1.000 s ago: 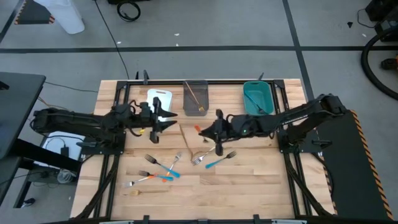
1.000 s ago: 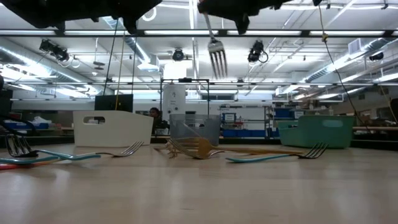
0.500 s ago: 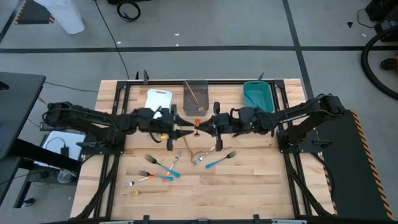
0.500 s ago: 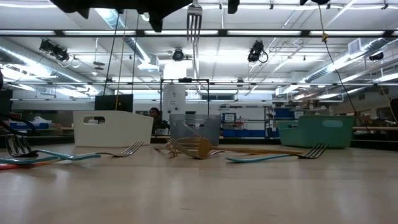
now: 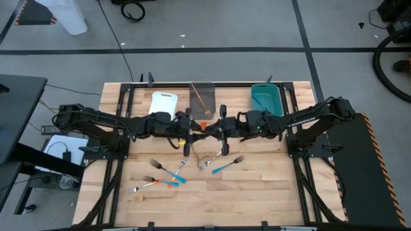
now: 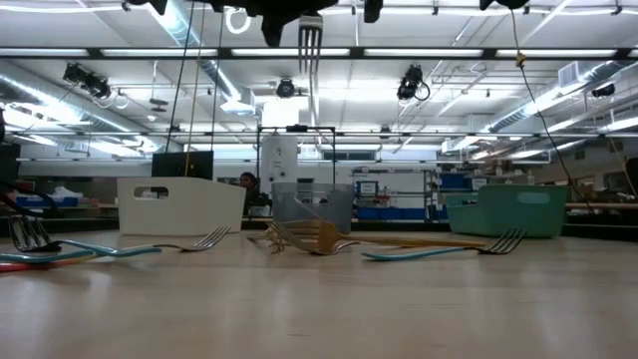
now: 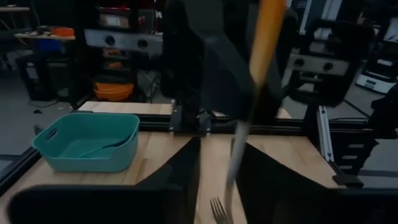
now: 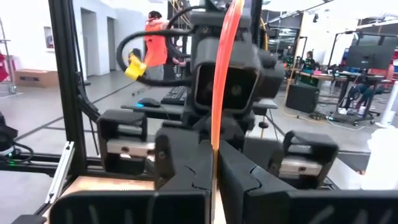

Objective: Sort silverware by color (type)
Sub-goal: Put the orange fork into the white bin

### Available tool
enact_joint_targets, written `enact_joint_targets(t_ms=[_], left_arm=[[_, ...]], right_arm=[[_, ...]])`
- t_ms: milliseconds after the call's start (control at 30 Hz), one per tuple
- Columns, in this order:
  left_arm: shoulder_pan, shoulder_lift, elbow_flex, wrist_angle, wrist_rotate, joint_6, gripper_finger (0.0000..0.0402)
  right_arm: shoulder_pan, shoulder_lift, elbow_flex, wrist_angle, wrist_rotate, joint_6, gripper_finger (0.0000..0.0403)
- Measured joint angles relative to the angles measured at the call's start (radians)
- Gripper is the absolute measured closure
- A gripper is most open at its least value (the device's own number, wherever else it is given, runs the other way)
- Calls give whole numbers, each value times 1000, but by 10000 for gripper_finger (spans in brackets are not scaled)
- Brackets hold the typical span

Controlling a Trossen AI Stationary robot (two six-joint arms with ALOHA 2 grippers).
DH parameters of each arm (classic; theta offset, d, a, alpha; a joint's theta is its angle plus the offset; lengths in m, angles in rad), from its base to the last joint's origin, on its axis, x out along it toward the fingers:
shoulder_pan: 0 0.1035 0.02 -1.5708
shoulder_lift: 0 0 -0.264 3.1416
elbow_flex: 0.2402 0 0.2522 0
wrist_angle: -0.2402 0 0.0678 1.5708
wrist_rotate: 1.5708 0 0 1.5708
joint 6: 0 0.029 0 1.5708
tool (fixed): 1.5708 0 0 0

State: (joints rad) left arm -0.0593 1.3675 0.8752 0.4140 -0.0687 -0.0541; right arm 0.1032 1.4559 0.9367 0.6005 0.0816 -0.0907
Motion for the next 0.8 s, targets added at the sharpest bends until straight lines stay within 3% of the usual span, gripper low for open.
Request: enact_joint_targets(t_ms=[200, 333, 567, 800], left_arm=[[6, -8, 4, -28, -3, 0, 391], [12, -8, 4, -46, -14, -13, 395], [33, -18, 3, -73, -19, -14, 397], [87, -67, 3, -196, -18, -14, 397]], right_arm=[[0, 0, 0, 4, 18, -12, 386], [0, -1, 0, -14, 51, 9, 371], [1, -50, 0, -112, 81, 10, 289], [0, -103, 0, -325, 128, 55, 233]])
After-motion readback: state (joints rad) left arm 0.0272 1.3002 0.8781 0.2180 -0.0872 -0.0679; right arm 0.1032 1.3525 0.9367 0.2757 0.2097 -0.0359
